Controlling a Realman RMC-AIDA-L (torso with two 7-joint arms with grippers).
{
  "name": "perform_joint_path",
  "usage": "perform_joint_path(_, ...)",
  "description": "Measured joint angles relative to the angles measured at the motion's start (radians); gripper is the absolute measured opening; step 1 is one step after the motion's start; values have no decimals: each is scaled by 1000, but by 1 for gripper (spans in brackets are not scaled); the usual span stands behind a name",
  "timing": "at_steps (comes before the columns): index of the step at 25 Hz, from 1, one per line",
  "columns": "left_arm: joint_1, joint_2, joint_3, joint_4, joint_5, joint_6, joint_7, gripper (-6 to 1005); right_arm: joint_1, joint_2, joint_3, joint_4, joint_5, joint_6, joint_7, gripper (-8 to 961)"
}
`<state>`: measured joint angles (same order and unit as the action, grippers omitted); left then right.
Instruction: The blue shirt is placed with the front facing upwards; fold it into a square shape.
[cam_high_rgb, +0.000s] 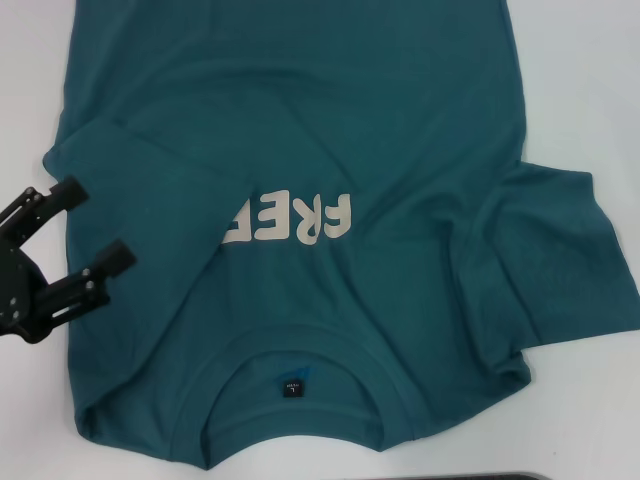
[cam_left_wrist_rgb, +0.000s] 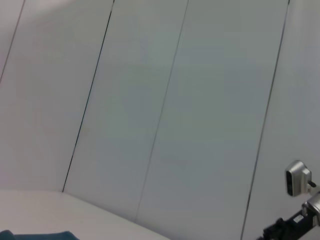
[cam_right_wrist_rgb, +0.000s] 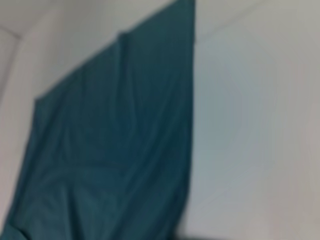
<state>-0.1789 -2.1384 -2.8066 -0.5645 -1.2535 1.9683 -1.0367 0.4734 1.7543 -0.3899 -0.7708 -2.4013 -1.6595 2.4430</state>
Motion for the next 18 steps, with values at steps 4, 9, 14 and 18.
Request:
perform_joint_path(4,-1,0,0,-2,-13,3,-3,934,42,1,-19,-21,-97,-42,27,865)
perform_joint_path(9,-2,0,-1,0,-30,1,-5,934,63,28,-53,2,-129,-29,19,865)
perform_joint_path(14,4,-3,-1,0,-56,2,-7,934,60,62,-61,33,-128,-4,2,864)
perform_joint_path(18,5,-5,-1,-2,-64,1,-8,934,58,90,-65,55,-129,0,-13,864)
